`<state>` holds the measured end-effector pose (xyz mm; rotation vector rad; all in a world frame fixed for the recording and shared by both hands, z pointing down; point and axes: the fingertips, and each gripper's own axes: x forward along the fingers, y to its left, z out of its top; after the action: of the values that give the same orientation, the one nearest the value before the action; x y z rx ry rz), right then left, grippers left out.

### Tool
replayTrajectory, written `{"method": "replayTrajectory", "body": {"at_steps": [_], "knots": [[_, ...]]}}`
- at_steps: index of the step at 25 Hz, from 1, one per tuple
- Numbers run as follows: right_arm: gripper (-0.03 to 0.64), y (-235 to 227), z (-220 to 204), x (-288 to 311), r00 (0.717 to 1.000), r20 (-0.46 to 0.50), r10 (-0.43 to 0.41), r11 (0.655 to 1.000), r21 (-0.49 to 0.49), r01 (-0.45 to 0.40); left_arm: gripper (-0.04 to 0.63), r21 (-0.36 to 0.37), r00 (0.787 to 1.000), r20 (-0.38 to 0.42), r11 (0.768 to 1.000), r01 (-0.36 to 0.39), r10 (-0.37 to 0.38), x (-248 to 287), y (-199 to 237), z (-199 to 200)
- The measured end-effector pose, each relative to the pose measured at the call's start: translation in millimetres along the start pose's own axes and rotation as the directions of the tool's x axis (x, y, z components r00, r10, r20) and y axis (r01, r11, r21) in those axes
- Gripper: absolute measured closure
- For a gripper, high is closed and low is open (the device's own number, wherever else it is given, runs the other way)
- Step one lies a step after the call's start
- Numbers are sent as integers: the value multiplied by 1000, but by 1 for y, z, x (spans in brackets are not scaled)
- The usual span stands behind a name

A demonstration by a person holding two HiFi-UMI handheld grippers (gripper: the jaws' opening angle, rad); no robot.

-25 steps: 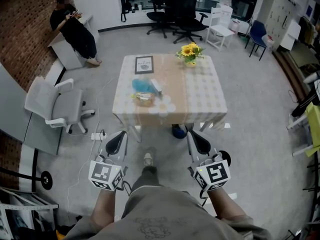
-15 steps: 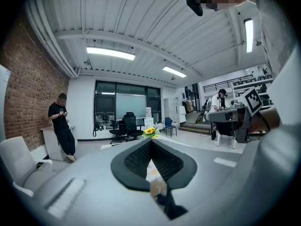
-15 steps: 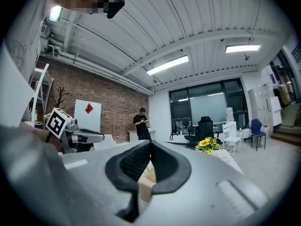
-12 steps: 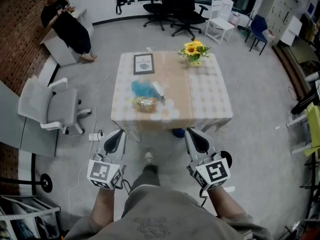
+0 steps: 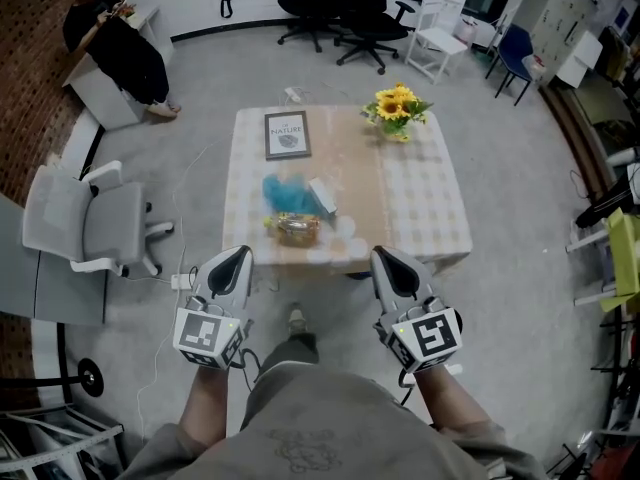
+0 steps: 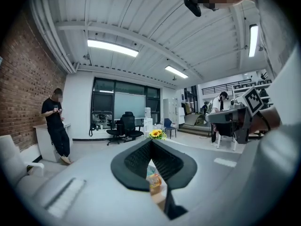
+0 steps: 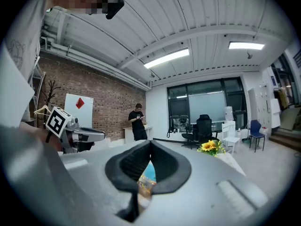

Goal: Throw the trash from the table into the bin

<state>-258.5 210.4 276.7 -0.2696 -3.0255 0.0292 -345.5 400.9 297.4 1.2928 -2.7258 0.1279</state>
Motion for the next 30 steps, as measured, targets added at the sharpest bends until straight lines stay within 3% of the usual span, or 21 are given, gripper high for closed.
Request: {"method": "replayTrajectory", "body": {"at_steps": [10,15,25,30], "knots": [[615,-10,35,87,999,28,-36,998,-57,38,588,-4,998,40,999,50,-50,57,75,23],[615,-14,44,116,997,39,-59,998,-27,60,588,-3,996,67,998,57,-57,75,97,34],[615,-16,38,145,1000,13,-27,996,-83,28,588,-19,997,63,999,50,-49,88,105,38],[615,-24,35,145,1000,12,0,998,-63,1,588,-38,998,55,999,25,-23,91,97,33]]}}
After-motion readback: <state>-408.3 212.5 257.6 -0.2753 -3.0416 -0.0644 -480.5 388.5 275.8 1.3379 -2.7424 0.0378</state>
